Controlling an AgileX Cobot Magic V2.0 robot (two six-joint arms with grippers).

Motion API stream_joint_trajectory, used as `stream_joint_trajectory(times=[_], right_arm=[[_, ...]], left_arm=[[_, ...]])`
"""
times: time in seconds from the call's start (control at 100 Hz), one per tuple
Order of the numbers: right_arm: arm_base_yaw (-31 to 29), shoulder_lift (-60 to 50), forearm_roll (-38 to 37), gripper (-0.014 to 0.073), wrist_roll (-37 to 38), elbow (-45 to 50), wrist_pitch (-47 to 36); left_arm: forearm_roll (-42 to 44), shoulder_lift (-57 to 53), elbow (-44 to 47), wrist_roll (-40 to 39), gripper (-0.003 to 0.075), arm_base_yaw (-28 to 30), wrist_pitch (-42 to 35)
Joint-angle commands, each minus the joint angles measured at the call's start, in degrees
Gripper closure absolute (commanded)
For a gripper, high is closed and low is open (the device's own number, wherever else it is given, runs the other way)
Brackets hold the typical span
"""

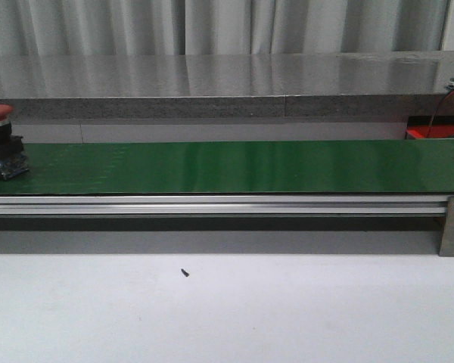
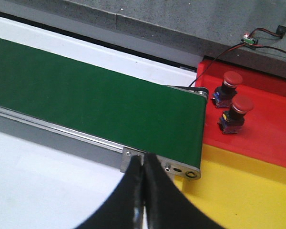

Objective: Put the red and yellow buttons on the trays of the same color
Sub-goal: 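Open the left gripper and lift away from the button, then grasp another red button from the table and set it on the belt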

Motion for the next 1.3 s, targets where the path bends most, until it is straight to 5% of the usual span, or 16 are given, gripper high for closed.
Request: stream_joint_trajectory(times=[0.0,0.2,0.49,0.69,0.95,1.29], right_arm=[[0.1,0.2,1.0,0.0690,0.0,-1.5,-4.1],[0.1,0.2,1.0,0.0690,0.0,-1.5,-4.1],[0.1,0.2,1.0,0.0690,0.0,-1.5,-4.1],[0.1,0.2,1.0,0.0690,0.0,-1.5,-4.1],[0.1,0.2,1.0,0.0690,0.0,-1.5,-4.1],[0.1,0.2,1.0,0.0690,0.0,-1.5,-4.1]], left_arm=[[-0.1,-2.2,-1.8,-0.4,0.0111,0.2,-3.5],[-0.2,-1.7,-1.9,-0.4,0.0145,0.2,-5.7],[-0.3,-1.7,-1.9,-0.4,0.0407,0.2,-7.4],[-0.3,-1.7,-1.9,-0.4,0.0514,0.2,-7.4],[-1.0,-2.8,-2.0,-0.4,0.0586,0.2,-5.4],[-1.7,-16.8,-2.0,-0.4,0.0587,0.0,-0.5]])
